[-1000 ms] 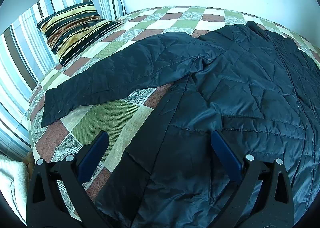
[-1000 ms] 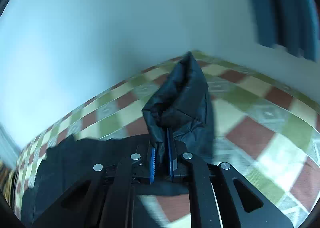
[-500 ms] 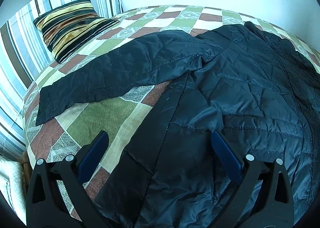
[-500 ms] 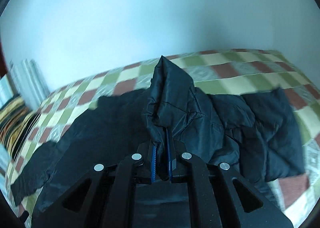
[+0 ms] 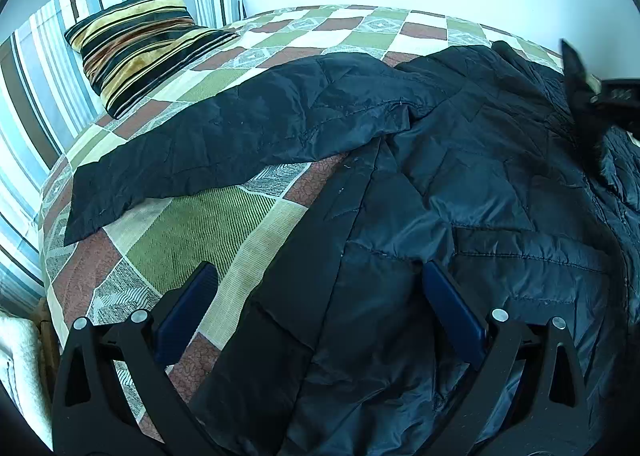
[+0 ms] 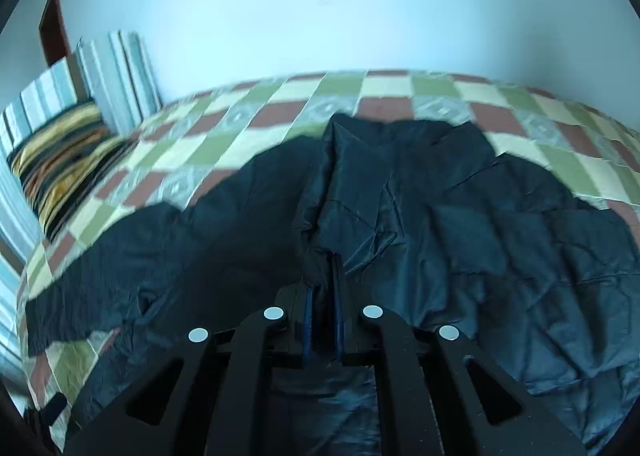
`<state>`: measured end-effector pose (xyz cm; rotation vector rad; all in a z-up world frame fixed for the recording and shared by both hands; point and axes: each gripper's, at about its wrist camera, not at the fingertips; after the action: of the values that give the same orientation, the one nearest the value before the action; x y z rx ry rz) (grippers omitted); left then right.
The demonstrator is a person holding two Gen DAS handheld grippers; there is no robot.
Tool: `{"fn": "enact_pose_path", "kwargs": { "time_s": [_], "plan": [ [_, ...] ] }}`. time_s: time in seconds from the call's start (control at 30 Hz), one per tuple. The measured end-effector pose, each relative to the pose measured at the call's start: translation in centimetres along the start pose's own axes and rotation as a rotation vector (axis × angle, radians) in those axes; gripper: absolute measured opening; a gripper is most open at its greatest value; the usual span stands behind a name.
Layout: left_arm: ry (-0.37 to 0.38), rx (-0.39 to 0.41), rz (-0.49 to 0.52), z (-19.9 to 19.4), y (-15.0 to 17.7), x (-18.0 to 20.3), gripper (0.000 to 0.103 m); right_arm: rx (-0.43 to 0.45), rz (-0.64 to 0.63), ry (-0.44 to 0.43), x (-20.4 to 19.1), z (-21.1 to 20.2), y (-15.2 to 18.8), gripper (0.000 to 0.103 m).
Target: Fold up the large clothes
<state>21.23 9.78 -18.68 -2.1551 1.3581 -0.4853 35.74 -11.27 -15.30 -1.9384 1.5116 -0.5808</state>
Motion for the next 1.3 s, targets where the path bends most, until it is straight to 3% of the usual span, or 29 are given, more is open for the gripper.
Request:
{"fn": "enact_pose_path", "kwargs": {
  "time_s": [0.37, 0.53, 0.77, 0.9, 1.07, 1.3],
  "plan": [
    [0.002, -0.012, -0.002, 0.6, 0.2, 0.0, 0.101, -0.124, -0.057, -0.062, -3.3, 4.2, 1.7, 0.008],
    [-0.005, -0.012, 0.003, 0.7, 0.3, 0.2, 0.101, -0.16, -0.134, -0.052, -4.6, 4.9, 1.9, 0.009],
    [-0.012, -0.007, 0.009, 0.8, 0.5, 0.3, 0.101, -0.13, -0.126, -0.115, -4.9, 3.0, 1.9, 0.032],
    [-0.016, -0.007, 0.014, 0.8, 0.6, 0.3, 0.101, -0.084, -0.118, -0.154, -4.8, -0.3, 2.1, 0.032],
    [-0.021, -0.004, 0.018, 0.7, 0.5, 0.3, 0.101, -0.009, -0.064, -0.106, -0.2, -5.6, 2.6, 0.032],
    [-0.022, -0.006, 0.018, 0.7, 0.5, 0.2, 0.101, -0.024, 0.164, 0.183, 15.7, -8.8, 4.7, 0.032]
  ]
}}
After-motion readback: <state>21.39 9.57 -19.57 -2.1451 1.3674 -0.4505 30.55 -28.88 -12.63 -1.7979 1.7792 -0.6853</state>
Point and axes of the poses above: each gripper's, at about its wrist camera, not at the fingertips, and z roughly the way its jaws point, x to its right, y to its underside, and after that the axes turned 14 degrees about -z, right-handed
